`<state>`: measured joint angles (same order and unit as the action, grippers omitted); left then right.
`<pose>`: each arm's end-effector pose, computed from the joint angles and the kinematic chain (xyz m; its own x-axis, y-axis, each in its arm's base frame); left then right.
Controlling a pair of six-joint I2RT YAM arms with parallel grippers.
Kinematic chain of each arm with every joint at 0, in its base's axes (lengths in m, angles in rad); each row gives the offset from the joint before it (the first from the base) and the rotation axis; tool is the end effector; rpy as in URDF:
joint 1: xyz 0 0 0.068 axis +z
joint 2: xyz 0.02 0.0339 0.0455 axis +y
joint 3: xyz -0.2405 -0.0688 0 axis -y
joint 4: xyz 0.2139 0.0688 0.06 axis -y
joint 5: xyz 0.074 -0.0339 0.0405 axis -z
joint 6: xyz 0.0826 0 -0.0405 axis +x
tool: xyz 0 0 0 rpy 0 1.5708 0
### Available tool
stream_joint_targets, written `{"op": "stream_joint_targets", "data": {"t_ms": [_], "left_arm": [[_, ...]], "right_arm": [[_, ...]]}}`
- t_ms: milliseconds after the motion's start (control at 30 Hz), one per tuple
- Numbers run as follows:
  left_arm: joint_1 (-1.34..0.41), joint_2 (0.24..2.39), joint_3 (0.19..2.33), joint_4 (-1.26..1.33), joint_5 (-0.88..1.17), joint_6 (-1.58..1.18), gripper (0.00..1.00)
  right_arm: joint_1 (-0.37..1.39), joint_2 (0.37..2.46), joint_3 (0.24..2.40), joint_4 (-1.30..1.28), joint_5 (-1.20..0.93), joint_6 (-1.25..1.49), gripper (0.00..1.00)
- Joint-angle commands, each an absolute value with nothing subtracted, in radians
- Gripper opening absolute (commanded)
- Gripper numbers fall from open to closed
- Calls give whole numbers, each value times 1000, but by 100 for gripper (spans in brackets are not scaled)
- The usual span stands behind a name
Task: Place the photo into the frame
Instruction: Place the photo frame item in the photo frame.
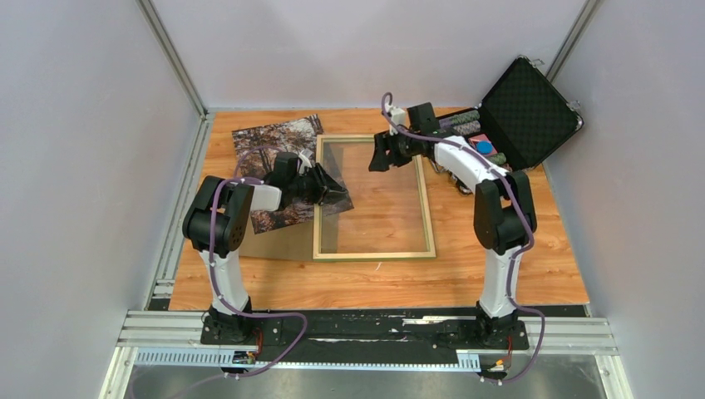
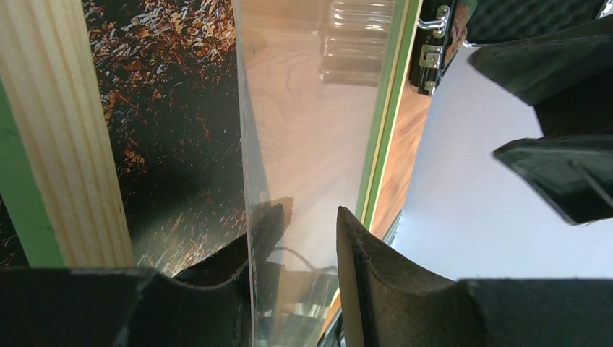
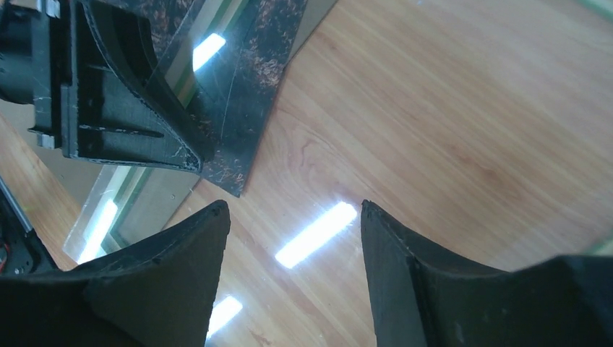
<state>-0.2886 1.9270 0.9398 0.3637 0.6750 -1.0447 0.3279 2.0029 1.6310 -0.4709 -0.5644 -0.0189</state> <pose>0.3536 -0.1588 0.1126 -0.8938 -0.4389 -0.0921 -0.1282 0.4470 -0.8853 0.3999 0.1827 0.2027 -0.6951 -0.2533 -0.6728 -0.6223 0.6806 0.3867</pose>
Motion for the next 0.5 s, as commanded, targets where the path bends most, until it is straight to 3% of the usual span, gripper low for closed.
{"op": "stream_joint_targets", "data": {"t_ms": [0, 467], "left_arm": [[-299, 1937, 972, 372, 679, -1021, 41], [-299, 1938, 975, 361, 679, -1017, 43]], "right_arm": [[368, 2047, 1684, -484, -528, -73, 65], [452, 2106, 1669, -483, -476, -96, 64]]}}
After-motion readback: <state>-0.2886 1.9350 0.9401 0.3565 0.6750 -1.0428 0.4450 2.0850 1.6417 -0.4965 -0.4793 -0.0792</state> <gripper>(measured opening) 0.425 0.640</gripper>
